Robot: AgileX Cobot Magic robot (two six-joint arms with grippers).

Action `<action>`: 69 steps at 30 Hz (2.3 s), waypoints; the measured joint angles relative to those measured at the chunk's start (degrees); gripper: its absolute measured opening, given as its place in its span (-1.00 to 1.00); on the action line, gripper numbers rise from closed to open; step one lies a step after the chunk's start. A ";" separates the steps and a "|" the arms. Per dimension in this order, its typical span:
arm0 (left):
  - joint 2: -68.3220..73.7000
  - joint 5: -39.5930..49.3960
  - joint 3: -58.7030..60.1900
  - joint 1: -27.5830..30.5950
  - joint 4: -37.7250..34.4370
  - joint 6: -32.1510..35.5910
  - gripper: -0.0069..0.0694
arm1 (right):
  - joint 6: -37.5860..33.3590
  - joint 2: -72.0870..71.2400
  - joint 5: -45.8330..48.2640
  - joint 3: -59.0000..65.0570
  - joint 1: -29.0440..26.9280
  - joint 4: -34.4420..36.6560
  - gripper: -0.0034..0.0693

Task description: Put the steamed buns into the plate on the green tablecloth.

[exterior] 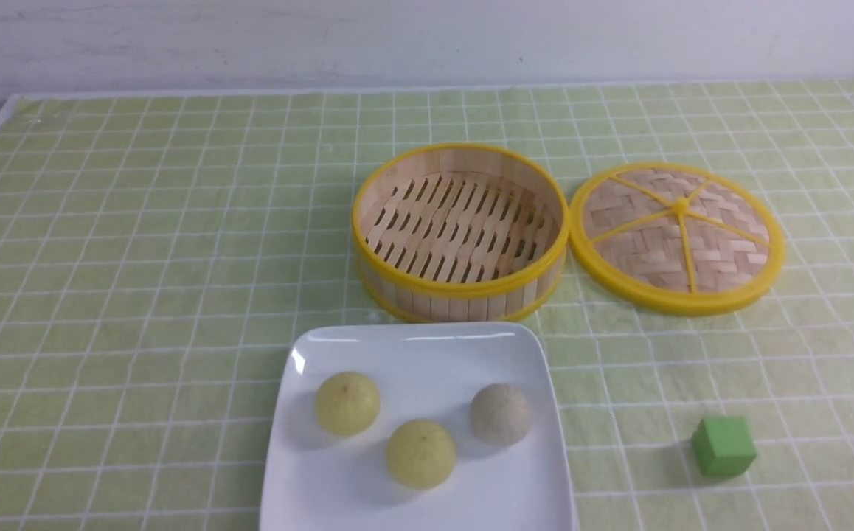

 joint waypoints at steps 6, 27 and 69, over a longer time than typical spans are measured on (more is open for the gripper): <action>-1.26 -0.39 4.06 1.63 0.58 -0.07 -0.77 | 0.05 0.00 0.00 0.00 0.00 0.00 -0.69; -1.30 -0.12 4.06 1.63 1.35 -0.18 -0.72 | 0.05 0.00 0.00 0.00 -0.57 0.00 -0.62; -1.30 -0.10 4.06 1.63 1.41 -0.18 -0.68 | -0.05 0.00 0.05 0.00 -2.25 -0.04 -0.50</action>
